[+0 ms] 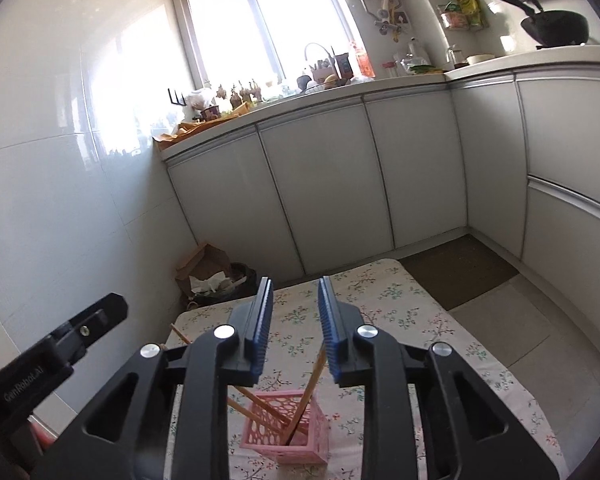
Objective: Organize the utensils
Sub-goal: 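Lower both held sticks into the pink holder and open both grippers, then lower the left gripper onto the pile and grasp a bamboo stick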
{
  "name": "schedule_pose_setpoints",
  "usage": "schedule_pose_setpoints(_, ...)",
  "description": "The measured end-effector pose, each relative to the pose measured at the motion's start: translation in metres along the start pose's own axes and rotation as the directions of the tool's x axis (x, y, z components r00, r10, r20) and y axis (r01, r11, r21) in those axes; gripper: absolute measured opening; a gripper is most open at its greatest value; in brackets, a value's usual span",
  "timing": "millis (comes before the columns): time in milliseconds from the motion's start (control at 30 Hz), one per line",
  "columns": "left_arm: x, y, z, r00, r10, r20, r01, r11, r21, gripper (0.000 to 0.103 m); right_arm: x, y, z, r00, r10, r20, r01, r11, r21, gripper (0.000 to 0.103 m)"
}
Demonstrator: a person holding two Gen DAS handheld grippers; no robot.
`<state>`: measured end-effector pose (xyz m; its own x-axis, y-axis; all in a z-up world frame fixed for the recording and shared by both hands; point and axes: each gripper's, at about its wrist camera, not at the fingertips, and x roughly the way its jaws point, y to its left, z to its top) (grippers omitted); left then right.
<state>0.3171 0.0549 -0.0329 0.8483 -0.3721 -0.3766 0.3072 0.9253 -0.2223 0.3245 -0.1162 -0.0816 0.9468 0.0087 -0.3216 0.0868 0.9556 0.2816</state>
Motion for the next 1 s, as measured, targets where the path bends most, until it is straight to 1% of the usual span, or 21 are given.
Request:
schedule_pose_setpoints(100, -0.015, -0.004, -0.001, 1.0, 0.03, 0.009, -0.03, 1.0, 0.003, 0.034, -0.019, -0.006, 0.002, 1.0, -0.025, -0.001, 0.025, 1.0, 0.001, 0.028)
schedule_pose_setpoints(133, -0.02, -0.007, -0.002, 0.999, 0.037, 0.015, -0.037, 0.999, 0.009, 0.039, -0.026, -0.008, 0.002, 0.999, -0.039, -0.003, 0.039, 0.999, 0.003, 0.032)
schedule_pose_setpoints(167, -0.025, -0.008, -0.003, 0.999, 0.041, 0.017, -0.042, 0.999, 0.012, 0.046, -0.032, -0.01, 0.002, 0.999, -0.048, -0.006, 0.048, 0.999, 0.006, 0.034)
schedule_pose_setpoints(233, -0.036, -0.013, -0.007, 0.998, 0.054, 0.023, -0.054, 0.998, 0.01, 0.052, -0.047, -0.016, 0.0, 0.998, -0.056, -0.011, 0.056, 0.998, 0.012, 0.039)
schedule_pose_setpoints(267, -0.043, -0.016, -0.009, 0.998, 0.054, 0.026, -0.054, 0.999, 0.007, 0.053, -0.056, -0.019, -0.001, 0.998, -0.063, -0.013, 0.064, 0.998, 0.014, 0.041)
schedule_pose_setpoints(300, -0.047, -0.017, -0.011, 0.998, 0.055, 0.027, -0.055, 0.998, 0.007, 0.057, -0.06, -0.02, -0.002, 0.998, -0.065, -0.014, 0.065, 0.998, 0.016, 0.048)
schedule_pose_setpoints(333, -0.052, -0.02, -0.013, 0.998, 0.06, 0.027, -0.061, 0.998, 0.006, 0.063, -0.069, -0.023, -0.004, 0.997, -0.07, -0.014, 0.071, 0.997, 0.02, 0.053)
schedule_pose_setpoints(367, -0.058, -0.023, -0.016, 0.997, 0.067, 0.03, -0.067, 0.998, 0.005, 0.07, -0.076, -0.025, -0.006, 0.997, -0.079, -0.012, 0.079, 0.997, 0.021, 0.056)
schedule_pose_setpoints(400, -0.062, -0.026, -0.018, 0.997, 0.068, 0.032, -0.069, 0.998, 0.006, 0.072, -0.084, -0.027, -0.007, 0.997, -0.083, -0.01, 0.083, 0.996, 0.023, 0.061)
schedule_pose_setpoints(467, -0.07, -0.033, -0.022, 0.996, 0.08, 0.035, -0.081, 0.997, 0.014, 0.081, -0.094, -0.03, -0.009, 0.996, -0.088, -0.009, 0.088, 0.996, 0.027, 0.066)
schedule_pose_setpoints(533, -0.078, -0.038, -0.025, 0.996, 0.085, 0.031, -0.085, 0.996, 0.015, 0.086, -0.108, -0.034, -0.013, 0.995, -0.104, -0.003, 0.104, 0.994, 0.035, 0.078)
schedule_pose_setpoints(567, -0.082, -0.042, -0.027, 0.996, 0.085, 0.032, -0.085, 0.996, 0.016, 0.09, -0.114, -0.035, -0.014, 0.994, -0.113, 0.003, 0.113, 0.993, 0.036, 0.08)
schedule_pose_setpoints(633, -0.09, -0.049, -0.03, 0.994, 0.102, 0.045, -0.103, 0.994, 0.027, 0.096, -0.125, -0.039, -0.016, 0.991, -0.13, 0.021, 0.13, 0.991, 0.035, 0.087)
schedule_pose_setpoints(733, -0.099, -0.056, -0.034, 0.994, 0.103, 0.042, -0.105, 0.994, 0.044, 0.096, -0.142, -0.044, -0.021, 0.986, -0.164, 0.037, 0.163, 0.986, 0.027, 0.091)
schedule_pose_setpoints(800, -0.102, -0.059, -0.037, 0.994, 0.098, 0.039, -0.099, 0.994, 0.048, 0.096, -0.148, -0.046, -0.024, 0.984, -0.174, 0.034, 0.173, 0.985, 0.024, 0.092)
schedule_pose_setpoints(867, -0.107, -0.062, -0.041, 0.993, 0.108, 0.043, -0.11, 0.992, 0.054, 0.096, -0.159, -0.051, -0.029, 0.981, -0.191, 0.035, 0.19, 0.981, 0.025, 0.094)
schedule_pose_setpoints(900, -0.108, -0.063, -0.043, 0.994, 0.106, 0.039, -0.108, 0.993, 0.055, 0.096, -0.163, -0.053, -0.031, 0.98, -0.197, 0.036, 0.196, 0.98, 0.027, 0.097)
schedule_pose_setpoints(1000, -0.102, -0.068, -0.051, 0.996, 0.088, -0.01, -0.087, 0.994, 0.064, 0.096, -0.175, -0.062, -0.039, 0.976, -0.214, 0.025, 0.214, 0.977, 0.024, 0.097)
